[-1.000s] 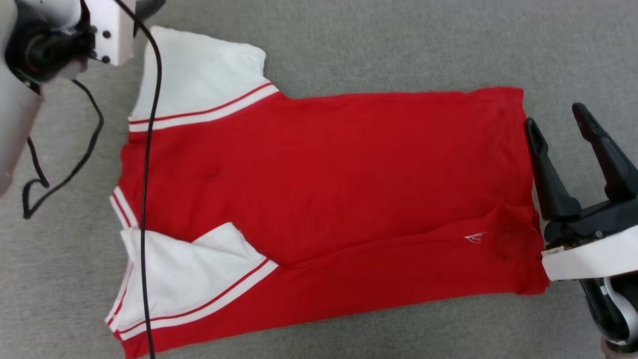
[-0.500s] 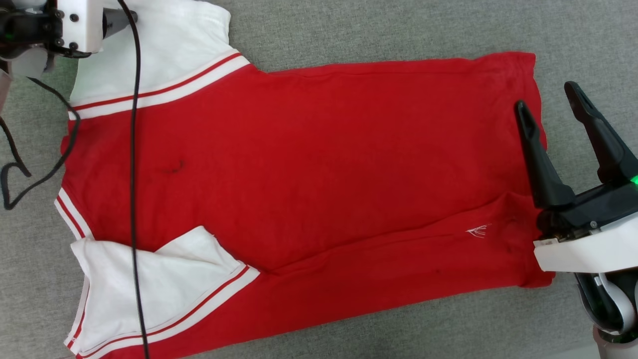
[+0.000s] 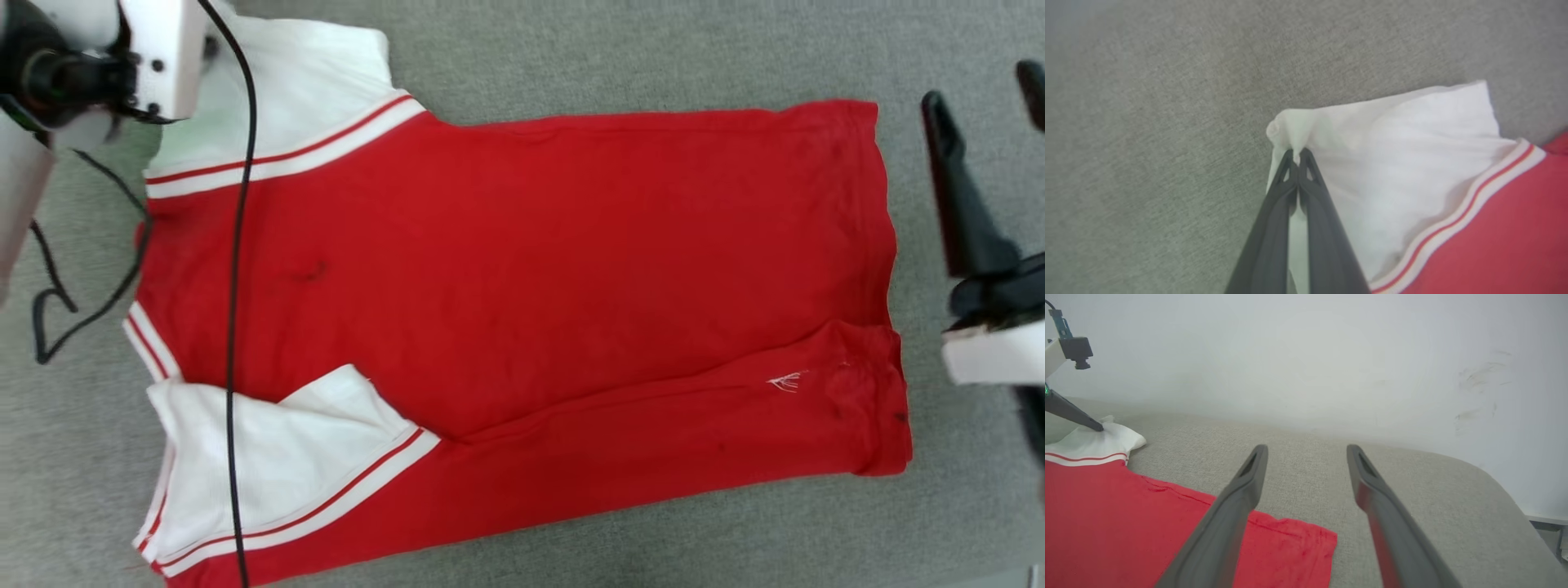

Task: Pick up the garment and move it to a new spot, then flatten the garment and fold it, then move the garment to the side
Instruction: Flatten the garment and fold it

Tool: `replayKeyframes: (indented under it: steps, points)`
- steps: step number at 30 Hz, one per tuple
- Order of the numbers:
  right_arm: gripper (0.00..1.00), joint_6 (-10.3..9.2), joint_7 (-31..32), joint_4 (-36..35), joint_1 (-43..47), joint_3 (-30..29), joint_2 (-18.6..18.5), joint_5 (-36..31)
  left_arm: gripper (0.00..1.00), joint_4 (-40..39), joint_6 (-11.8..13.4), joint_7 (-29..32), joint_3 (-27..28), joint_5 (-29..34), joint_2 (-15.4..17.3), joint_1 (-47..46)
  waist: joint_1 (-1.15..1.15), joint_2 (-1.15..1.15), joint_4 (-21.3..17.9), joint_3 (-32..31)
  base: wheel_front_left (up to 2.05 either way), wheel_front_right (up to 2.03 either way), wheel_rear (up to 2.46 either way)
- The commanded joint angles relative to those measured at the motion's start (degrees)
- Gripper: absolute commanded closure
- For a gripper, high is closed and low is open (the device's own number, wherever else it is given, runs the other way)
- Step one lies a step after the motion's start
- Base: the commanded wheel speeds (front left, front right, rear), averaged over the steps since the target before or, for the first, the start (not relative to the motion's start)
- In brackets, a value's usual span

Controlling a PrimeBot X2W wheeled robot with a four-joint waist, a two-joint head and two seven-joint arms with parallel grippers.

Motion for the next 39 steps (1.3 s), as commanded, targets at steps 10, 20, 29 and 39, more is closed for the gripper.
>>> replayKeyframes:
  steps: [10, 20, 29, 39]
  points:
    - [0.0, -0.05, 22.7, 5.9, -9.2, -0.6, -12.4, 9.9, 1.0, -7.6, -0.3, -9.1, -3.4, -0.5, -1.7, 4.5, -0.01, 0.0, 5.1, -6.8, 0.0, 0.0, 0.0]
    - [0.0, -0.05, 51.1, 17.4, -18.9, 11.3, -23.7, 18.9, 1.0, -12.9, -0.3, -13.9, -6.1, -0.2, -1.3, 5.5, -0.01, 0.0, 8.3, -8.2, 0.0, 0.0, 0.0]
    - [0.0, -0.05, 59.8, 29.1, -26.9, 16.5, -21.5, 19.8, 1.0, -16.1, -0.3, -17.0, -7.4, -0.1, -2.3, 3.5, -0.01, 0.0, 11.9, -5.4, 0.0, 0.0, 0.0]
    - [0.0, 0.05, 55.1, 37.3, -22.8, 24.5, -18.7, 21.1, 1.0, -16.4, -0.3, -19.2, -8.8, -0.4, -2.2, 2.0, -0.01, 0.0, 13.5, -3.2, 0.0, 0.0, 0.0]
